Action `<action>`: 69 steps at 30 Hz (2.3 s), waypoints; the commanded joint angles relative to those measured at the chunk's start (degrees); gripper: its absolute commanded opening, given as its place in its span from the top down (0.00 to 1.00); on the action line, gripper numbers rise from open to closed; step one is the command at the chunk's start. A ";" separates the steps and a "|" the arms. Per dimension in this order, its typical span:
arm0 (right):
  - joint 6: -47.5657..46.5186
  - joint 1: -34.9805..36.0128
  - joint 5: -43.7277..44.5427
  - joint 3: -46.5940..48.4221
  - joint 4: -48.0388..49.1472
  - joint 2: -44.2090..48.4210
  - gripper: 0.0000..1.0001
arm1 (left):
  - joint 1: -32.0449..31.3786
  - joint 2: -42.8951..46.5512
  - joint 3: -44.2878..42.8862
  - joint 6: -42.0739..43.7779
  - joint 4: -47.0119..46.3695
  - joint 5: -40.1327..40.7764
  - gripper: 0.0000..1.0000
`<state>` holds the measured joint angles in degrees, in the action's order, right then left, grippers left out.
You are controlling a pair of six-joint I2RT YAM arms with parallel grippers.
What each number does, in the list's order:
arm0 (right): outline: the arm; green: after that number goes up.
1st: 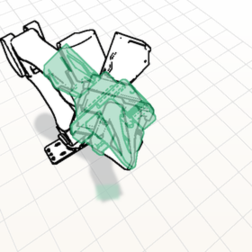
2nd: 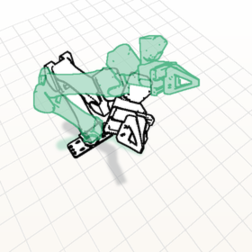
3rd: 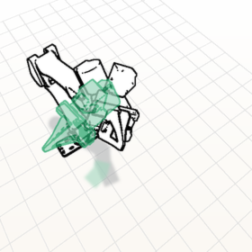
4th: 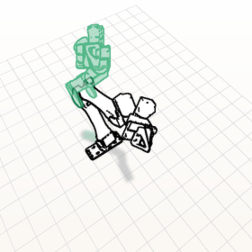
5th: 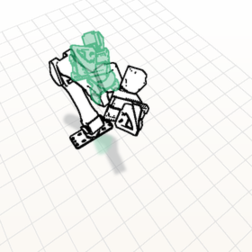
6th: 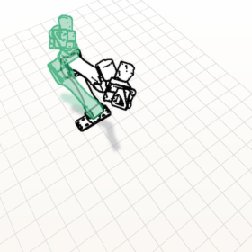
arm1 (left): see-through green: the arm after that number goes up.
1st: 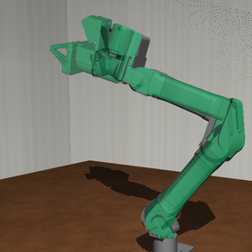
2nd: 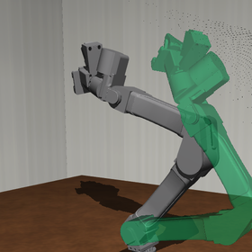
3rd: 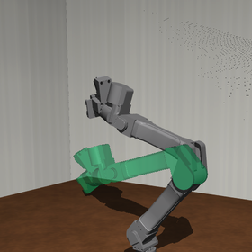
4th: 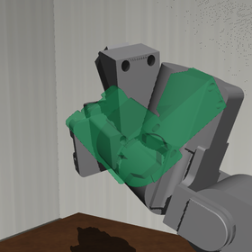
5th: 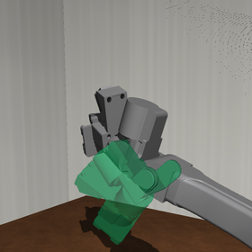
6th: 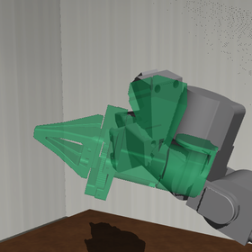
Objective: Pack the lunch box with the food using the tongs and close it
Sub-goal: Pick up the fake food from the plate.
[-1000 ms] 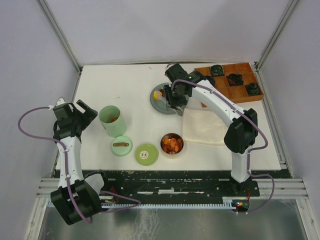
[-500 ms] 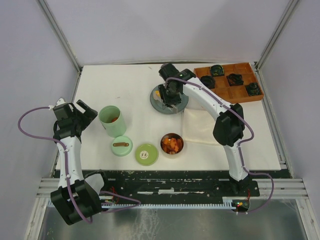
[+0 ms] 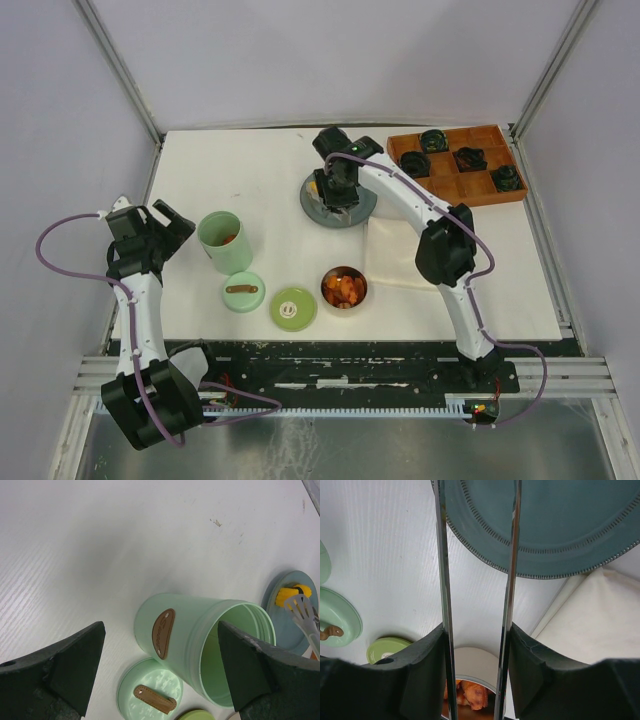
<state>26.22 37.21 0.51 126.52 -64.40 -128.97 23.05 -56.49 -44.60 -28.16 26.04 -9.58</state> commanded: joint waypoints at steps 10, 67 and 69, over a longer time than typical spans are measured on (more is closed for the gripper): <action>1.04 -0.50 1.98 6.90 0.26 -3.62 0.46 | 0.20 0.31 -0.12 -1.18 -2.14 -0.78 0.00; -4.77 -0.82 2.50 -10.95 -2.36 8.36 0.49 | 0.23 0.17 -0.05 -1.15 -2.24 -0.96 0.01; -4.24 -0.82 3.27 -11.34 -1.61 9.38 0.52 | 0.21 0.15 -0.07 -1.19 -2.14 -1.04 0.00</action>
<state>21.19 36.62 1.65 113.56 -67.75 -121.05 23.05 -56.53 -44.60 -28.16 26.04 -9.61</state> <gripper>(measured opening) 0.512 0.994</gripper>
